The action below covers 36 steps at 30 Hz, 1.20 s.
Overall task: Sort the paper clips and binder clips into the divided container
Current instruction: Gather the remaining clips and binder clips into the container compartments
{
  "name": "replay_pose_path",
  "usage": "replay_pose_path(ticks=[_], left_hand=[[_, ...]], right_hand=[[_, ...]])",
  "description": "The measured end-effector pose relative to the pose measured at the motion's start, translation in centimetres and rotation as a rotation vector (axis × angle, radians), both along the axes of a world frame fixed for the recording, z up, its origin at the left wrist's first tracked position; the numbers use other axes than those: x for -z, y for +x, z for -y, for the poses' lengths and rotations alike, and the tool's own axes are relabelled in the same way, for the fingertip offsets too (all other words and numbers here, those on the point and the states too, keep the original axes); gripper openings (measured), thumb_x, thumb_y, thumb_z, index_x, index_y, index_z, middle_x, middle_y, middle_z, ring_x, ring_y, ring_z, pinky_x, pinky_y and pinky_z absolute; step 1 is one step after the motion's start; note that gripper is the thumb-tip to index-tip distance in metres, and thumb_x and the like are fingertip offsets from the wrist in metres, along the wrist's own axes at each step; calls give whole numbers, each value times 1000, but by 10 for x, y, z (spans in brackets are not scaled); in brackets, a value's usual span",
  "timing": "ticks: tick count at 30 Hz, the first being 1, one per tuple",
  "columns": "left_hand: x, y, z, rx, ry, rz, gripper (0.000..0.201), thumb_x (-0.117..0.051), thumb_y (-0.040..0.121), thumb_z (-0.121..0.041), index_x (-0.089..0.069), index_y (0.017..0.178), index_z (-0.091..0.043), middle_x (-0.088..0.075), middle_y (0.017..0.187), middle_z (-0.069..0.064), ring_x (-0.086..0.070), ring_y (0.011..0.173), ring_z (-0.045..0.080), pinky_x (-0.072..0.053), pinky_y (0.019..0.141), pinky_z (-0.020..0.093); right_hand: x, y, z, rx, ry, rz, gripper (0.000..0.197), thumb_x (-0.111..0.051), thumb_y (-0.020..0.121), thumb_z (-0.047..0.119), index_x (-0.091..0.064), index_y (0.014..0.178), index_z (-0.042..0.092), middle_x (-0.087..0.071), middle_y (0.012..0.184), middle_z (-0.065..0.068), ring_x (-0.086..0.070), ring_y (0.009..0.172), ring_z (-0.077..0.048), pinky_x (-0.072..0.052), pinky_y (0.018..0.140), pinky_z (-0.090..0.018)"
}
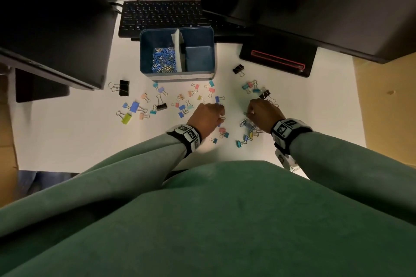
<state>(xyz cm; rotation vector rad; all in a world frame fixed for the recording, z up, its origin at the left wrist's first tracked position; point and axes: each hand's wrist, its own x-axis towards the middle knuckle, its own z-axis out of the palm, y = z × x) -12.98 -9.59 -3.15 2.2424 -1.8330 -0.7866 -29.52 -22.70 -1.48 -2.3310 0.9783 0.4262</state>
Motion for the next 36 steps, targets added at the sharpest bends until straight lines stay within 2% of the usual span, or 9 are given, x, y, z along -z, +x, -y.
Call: replay_pose_path(ticks=[7, 11, 15, 18, 23, 27, 29, 32, 36], left_hand=[[1, -13, 16, 123, 85, 188, 20, -63, 88, -26, -61, 99, -10, -64, 98, 7, -59, 91, 22, -47, 86, 35], [-1, -8, 9, 115, 65, 111, 18, -58, 92, -24, -57, 102, -10, -62, 100, 8, -59, 94, 23, -46, 87, 35], [-32, 25, -2, -138, -100, -151, 10, -51, 95, -18, -58, 93, -11, -63, 89, 5, -60, 78, 18, -51, 75, 33], [-60, 74, -13, -430, -258, -287, 8, -52, 95, -13, -59, 94, -13, -64, 89, 3, -60, 71, 15, -48, 62, 24], [-93, 164, -25, -709, -371, -211, 16, -51, 89, -5, -64, 91, -13, -68, 88, -3, -61, 80, 11, -45, 75, 20], [-89, 209, -21, -730, -284, -167, 16, -54, 88, -8, -66, 89, -18, -69, 84, -3, -65, 83, 17, -48, 80, 26], [-80, 214, -18, -640, -179, -152, 18, -53, 90, -9, -66, 92, -20, -70, 86, -2, -64, 84, 21, -50, 82, 30], [-74, 212, -20, -589, -207, -127, 23, -49, 90, -7, -65, 99, -21, -70, 96, 2, -63, 88, 23, -51, 86, 37], [-75, 181, -22, -637, -380, -80, 17, -49, 93, -9, -61, 102, -17, -59, 101, 4, -54, 82, 14, -43, 77, 24]], right_hand=[[-28, 18, 7, 182, 121, 155, 13, -59, 92, 22, -60, 91, 9, -55, 76, 6, -51, 67, -11, -39, 65, -26], [-47, 41, 8, 254, 172, 270, 18, -65, 87, 28, -64, 92, 11, -63, 89, 2, -56, 79, -12, -42, 68, -25], [-70, 85, -1, 282, 235, 417, 10, -68, 85, 25, -66, 89, 16, -64, 82, 7, -56, 72, -1, -40, 65, -16], [-90, 130, -12, 305, 381, 572, 2, -67, 84, 16, -67, 85, 15, -65, 79, 6, -59, 72, -3, -47, 70, -19], [-116, 227, -30, 284, 518, 780, 14, -67, 83, 9, -62, 73, 17, -60, 69, 3, -54, 65, -5, -47, 66, -16], [-105, 283, -40, 316, 432, 792, 28, -63, 78, 3, -56, 58, 21, -54, 56, 9, -50, 56, -3, -47, 68, -28], [-81, 289, -41, 277, 322, 648, 23, -61, 79, 6, -55, 61, 19, -58, 62, 3, -54, 63, -8, -47, 70, -32], [-52, 275, -36, 114, 234, 427, 4, -62, 84, 13, -60, 87, 13, -65, 92, -7, -61, 82, -19, -52, 79, -36], [-60, 246, -19, 20, 177, 524, 18, -61, 87, 11, -63, 106, 12, -62, 108, -7, -59, 92, -15, -49, 81, -26]])
